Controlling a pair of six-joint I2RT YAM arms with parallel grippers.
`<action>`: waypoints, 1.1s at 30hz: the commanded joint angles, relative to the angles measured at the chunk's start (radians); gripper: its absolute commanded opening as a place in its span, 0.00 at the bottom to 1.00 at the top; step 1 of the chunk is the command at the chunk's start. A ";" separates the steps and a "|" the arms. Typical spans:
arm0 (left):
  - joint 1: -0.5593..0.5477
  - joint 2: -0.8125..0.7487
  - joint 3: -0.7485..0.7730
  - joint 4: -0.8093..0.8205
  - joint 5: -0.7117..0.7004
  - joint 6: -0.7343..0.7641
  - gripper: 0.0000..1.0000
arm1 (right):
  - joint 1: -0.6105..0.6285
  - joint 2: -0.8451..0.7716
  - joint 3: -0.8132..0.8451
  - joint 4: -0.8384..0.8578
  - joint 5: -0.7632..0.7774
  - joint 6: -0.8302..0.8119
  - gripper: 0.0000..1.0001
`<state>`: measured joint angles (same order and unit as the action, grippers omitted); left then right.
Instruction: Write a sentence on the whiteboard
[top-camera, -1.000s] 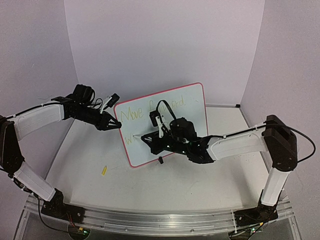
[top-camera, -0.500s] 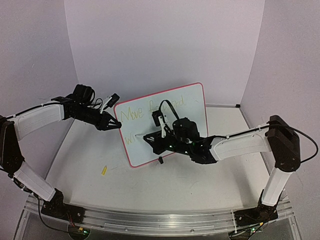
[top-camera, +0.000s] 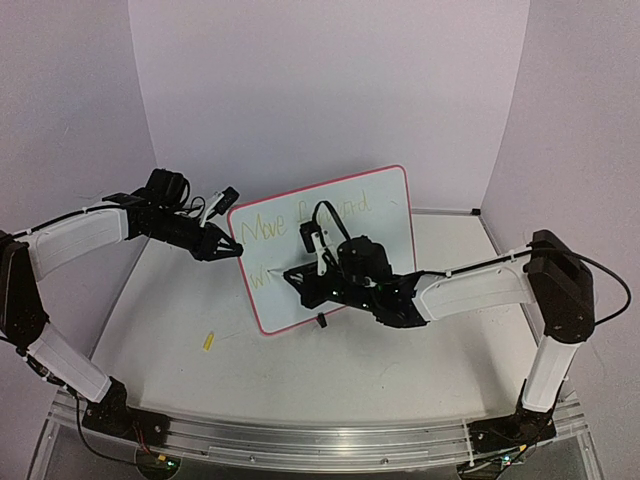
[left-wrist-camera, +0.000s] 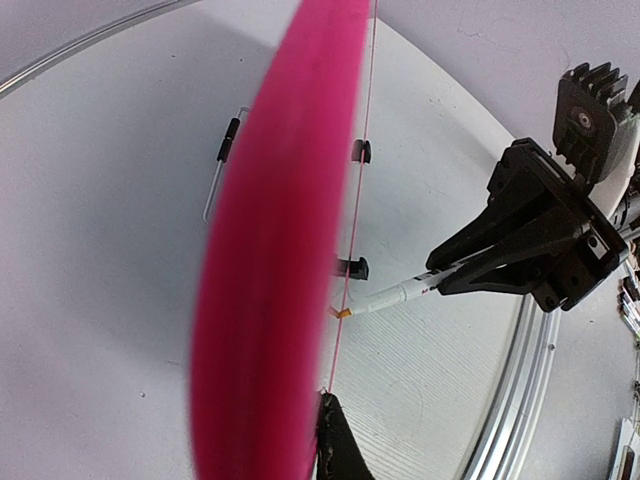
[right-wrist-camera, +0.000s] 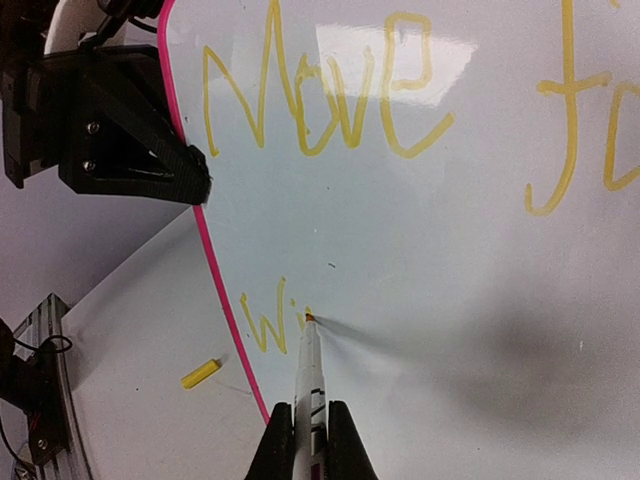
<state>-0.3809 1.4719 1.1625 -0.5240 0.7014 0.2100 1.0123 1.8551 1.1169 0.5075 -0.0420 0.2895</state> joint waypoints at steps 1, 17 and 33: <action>-0.028 0.035 -0.006 -0.036 -0.072 0.043 0.00 | -0.010 -0.043 -0.025 -0.006 0.155 0.019 0.00; -0.028 0.034 -0.006 -0.036 -0.071 0.042 0.00 | -0.010 -0.100 -0.071 0.069 0.005 -0.011 0.00; -0.029 0.038 -0.005 -0.036 -0.071 0.043 0.00 | -0.010 -0.032 0.026 0.054 -0.001 -0.033 0.00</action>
<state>-0.3809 1.4727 1.1625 -0.5240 0.7033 0.2104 1.0039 1.7957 1.0846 0.5522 -0.0465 0.2715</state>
